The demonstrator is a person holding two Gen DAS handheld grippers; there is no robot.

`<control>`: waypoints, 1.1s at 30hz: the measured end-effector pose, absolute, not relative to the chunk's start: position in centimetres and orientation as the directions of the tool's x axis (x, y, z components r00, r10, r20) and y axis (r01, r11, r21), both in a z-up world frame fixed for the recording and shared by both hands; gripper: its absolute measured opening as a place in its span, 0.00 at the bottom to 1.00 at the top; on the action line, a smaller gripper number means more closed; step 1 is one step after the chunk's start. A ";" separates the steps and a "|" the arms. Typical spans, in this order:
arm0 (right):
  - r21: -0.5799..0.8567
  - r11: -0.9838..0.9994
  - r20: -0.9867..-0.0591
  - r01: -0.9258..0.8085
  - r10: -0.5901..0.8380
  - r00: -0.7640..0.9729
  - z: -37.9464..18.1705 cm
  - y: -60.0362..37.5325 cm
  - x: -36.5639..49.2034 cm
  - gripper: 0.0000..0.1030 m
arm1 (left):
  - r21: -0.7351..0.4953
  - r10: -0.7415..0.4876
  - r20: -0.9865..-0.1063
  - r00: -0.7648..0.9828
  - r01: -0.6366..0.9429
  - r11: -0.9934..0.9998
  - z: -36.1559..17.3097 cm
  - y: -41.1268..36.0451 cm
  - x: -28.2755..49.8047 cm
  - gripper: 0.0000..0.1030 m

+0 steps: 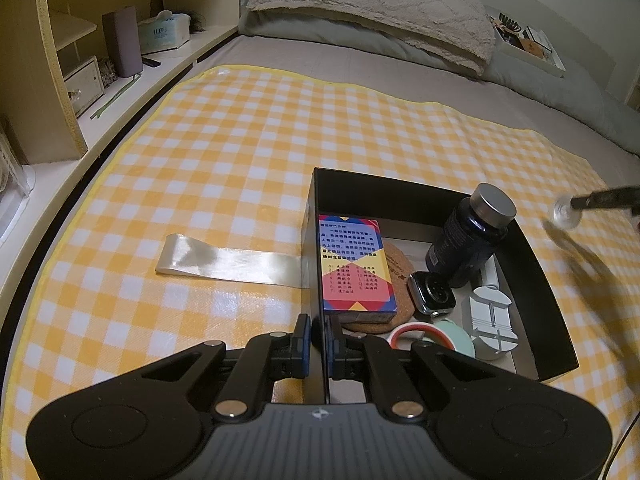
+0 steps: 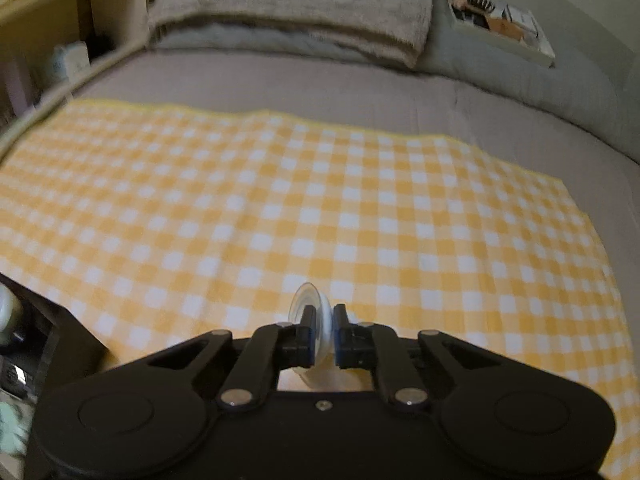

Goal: Organize rigid objects
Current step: 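Carry the suction-cup holder into the black box and lower it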

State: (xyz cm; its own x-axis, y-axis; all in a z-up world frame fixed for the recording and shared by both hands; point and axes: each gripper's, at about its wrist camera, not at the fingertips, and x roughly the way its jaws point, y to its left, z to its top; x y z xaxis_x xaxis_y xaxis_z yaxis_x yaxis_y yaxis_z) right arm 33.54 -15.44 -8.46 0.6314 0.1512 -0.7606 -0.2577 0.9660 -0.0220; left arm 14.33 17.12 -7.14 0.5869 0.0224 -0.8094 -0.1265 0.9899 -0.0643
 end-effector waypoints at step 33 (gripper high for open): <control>0.127 0.742 -0.694 -0.658 0.540 0.475 -4.4 2.0 23.1 0.08 | -0.028 0.043 -0.801 0.597 -0.109 0.994 -7.2 16.7 14.1 0.07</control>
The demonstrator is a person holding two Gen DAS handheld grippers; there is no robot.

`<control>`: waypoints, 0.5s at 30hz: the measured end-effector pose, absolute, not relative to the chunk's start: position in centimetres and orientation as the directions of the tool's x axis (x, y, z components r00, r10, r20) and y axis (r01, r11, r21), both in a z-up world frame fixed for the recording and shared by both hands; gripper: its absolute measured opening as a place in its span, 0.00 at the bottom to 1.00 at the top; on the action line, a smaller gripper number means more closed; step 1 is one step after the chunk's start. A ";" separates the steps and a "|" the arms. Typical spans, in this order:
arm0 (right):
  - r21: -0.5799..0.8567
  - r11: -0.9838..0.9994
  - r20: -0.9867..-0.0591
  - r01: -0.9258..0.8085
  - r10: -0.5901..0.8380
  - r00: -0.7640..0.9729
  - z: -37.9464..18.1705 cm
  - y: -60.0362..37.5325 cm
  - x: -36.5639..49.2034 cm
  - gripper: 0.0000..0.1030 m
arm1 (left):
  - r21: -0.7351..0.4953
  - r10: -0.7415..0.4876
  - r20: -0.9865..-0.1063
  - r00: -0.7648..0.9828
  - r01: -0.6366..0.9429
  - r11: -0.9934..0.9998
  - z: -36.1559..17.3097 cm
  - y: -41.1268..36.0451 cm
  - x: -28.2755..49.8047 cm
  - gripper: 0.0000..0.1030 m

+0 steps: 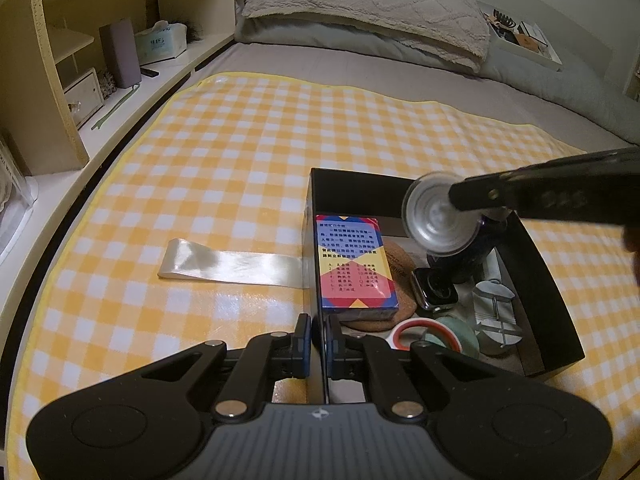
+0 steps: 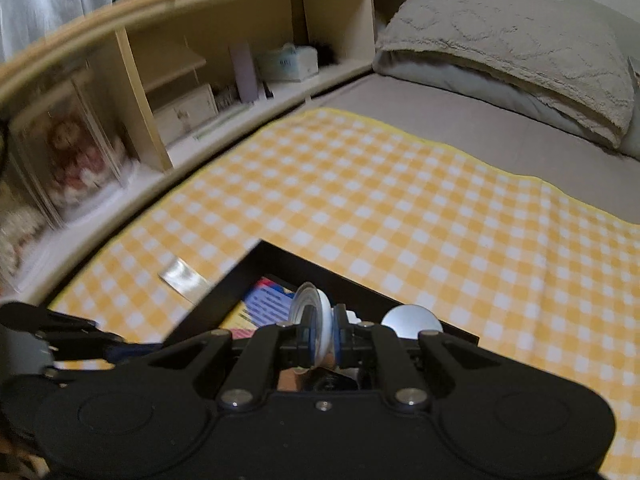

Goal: Organize rigid objects
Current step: 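Carry the suction-cup holder into the black box and lower it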

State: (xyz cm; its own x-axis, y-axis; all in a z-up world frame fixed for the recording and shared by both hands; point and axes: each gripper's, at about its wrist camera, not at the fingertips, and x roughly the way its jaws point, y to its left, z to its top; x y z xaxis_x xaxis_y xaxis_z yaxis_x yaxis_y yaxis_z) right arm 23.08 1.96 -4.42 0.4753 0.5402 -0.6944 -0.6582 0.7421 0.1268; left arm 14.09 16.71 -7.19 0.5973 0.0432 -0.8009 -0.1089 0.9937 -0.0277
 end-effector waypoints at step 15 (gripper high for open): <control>0.060 0.753 -0.733 -0.656 0.479 0.483 -6.8 3.5 24.4 0.19 | -0.035 0.037 -0.802 0.596 -0.110 0.993 -7.2 16.7 14.1 0.07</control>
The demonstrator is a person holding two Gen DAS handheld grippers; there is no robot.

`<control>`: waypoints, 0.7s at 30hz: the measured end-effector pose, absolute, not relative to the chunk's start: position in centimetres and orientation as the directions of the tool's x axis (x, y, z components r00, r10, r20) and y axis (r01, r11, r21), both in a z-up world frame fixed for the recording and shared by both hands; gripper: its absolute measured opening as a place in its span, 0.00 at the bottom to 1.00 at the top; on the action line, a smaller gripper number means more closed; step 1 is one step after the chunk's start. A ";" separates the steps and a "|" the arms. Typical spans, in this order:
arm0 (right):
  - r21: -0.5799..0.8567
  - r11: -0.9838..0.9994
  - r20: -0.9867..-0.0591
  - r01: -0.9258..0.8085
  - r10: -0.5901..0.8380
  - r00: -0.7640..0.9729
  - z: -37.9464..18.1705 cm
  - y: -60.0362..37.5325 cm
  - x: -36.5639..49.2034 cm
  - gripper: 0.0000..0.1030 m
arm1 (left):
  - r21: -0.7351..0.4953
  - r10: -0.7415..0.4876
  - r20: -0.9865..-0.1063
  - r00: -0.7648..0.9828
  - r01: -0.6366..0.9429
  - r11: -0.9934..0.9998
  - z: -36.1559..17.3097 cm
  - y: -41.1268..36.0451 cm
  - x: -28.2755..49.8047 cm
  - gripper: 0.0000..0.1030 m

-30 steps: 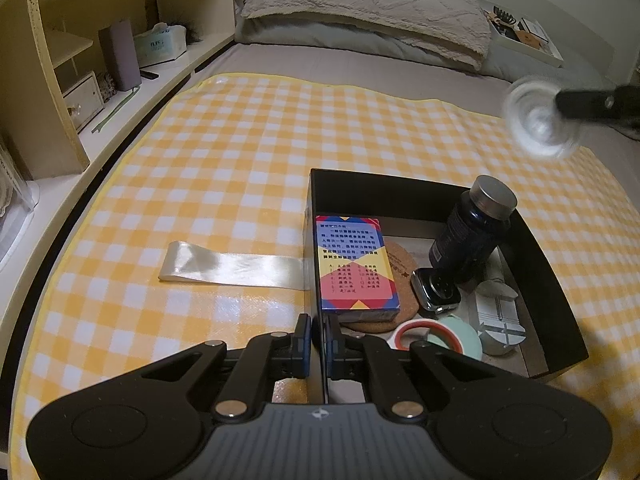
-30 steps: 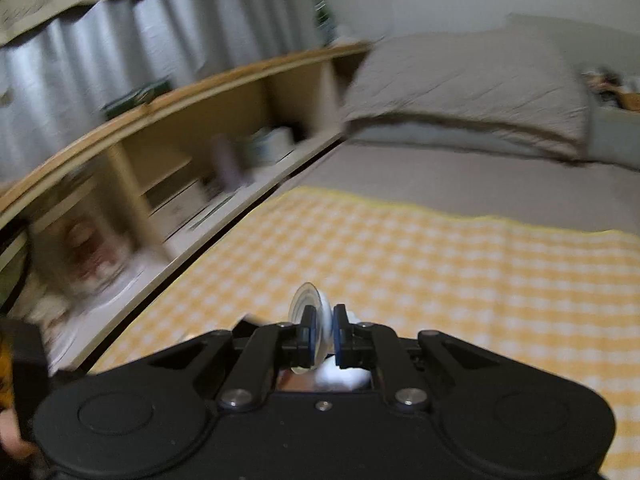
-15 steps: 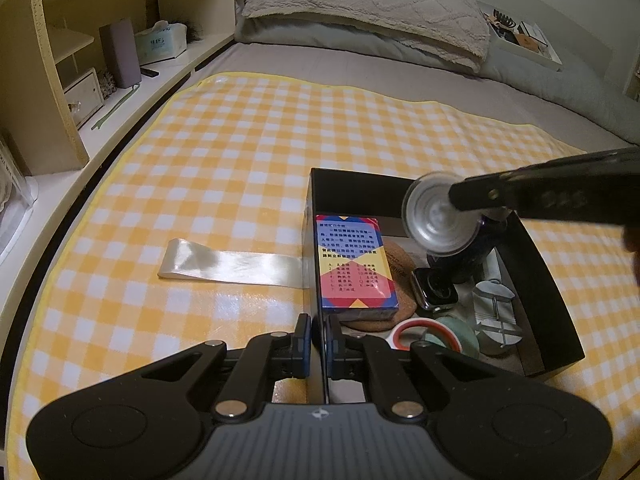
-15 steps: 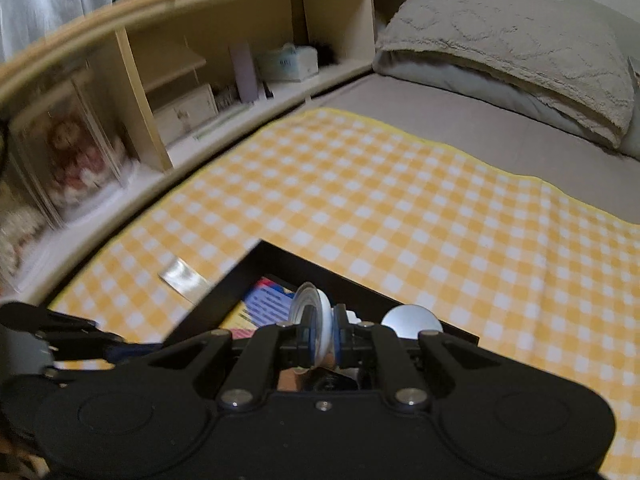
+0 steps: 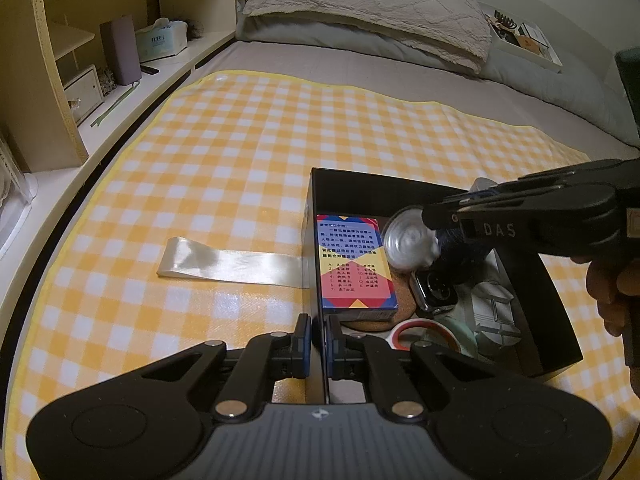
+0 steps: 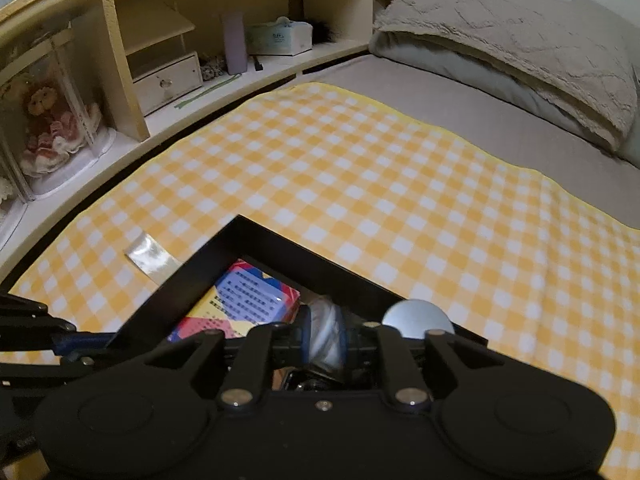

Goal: Organize rigid objects
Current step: 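Carry the suction-cup holder into the black box and lower it, then open the right gripper and withdraw from the box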

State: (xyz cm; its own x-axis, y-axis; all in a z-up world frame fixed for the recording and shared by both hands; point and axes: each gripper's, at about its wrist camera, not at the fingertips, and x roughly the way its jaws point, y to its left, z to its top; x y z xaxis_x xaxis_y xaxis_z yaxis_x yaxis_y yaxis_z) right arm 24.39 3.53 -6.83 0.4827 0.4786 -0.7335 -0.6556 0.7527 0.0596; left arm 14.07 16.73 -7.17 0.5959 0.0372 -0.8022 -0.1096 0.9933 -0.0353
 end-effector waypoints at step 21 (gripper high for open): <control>0.081 0.715 -0.686 -0.695 0.546 0.482 -3.2 1.0 20.7 0.59 | -0.019 0.057 -0.806 0.589 -0.123 0.992 -7.4 16.4 14.5 0.07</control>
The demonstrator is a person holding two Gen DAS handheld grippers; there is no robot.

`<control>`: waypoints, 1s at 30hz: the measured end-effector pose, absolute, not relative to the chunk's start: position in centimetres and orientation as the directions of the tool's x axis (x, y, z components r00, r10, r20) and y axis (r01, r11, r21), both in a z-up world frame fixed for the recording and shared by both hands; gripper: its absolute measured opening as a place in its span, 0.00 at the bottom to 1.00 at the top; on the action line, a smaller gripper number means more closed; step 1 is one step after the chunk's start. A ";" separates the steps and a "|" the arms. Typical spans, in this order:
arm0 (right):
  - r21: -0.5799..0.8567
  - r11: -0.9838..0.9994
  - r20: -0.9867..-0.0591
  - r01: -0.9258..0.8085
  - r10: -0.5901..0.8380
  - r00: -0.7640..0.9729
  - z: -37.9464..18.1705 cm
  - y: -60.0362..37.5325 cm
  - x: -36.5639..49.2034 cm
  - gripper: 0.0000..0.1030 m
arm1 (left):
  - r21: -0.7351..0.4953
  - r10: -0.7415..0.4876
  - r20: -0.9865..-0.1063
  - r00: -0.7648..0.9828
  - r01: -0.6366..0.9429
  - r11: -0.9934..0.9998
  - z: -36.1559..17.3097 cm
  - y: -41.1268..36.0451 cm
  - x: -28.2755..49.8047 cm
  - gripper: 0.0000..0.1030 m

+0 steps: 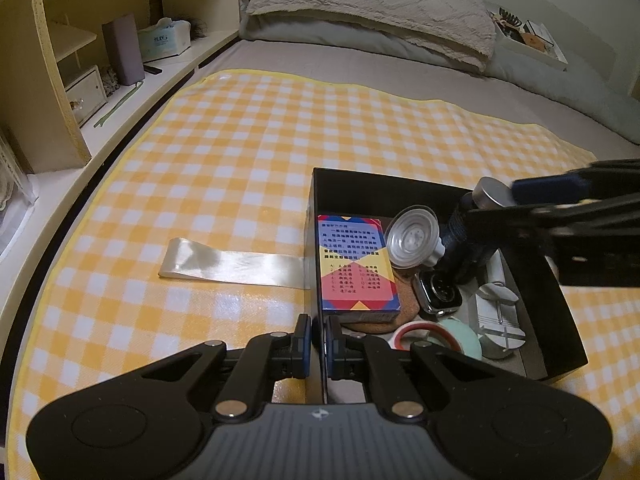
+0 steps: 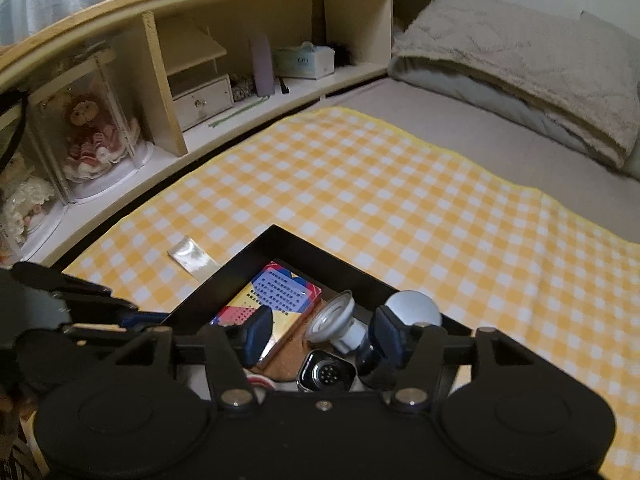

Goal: Organize rigid objects
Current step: 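Open the right gripper and withdraw from the box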

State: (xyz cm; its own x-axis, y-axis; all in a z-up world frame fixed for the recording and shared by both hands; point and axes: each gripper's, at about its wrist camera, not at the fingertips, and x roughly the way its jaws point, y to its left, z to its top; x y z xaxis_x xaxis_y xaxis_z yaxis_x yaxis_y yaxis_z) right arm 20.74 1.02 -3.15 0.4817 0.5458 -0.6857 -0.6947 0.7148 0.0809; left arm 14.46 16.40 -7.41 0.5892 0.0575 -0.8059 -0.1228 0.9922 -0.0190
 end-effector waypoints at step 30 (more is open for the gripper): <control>0.067 0.848 -0.517 -0.526 0.480 0.709 1.8 -11.0 5.6 0.99 | -0.015 0.101 -0.785 0.611 -0.181 0.983 -7.0 16.2 13.5 0.08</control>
State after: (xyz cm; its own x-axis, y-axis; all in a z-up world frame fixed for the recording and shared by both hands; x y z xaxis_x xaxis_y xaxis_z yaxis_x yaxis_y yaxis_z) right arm 5.57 -11.01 1.82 0.7087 0.4800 -0.5170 -0.5257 0.8480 0.0668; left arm 13.51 16.16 -6.99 0.6114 0.1009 -0.7849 -0.1813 0.9833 -0.0148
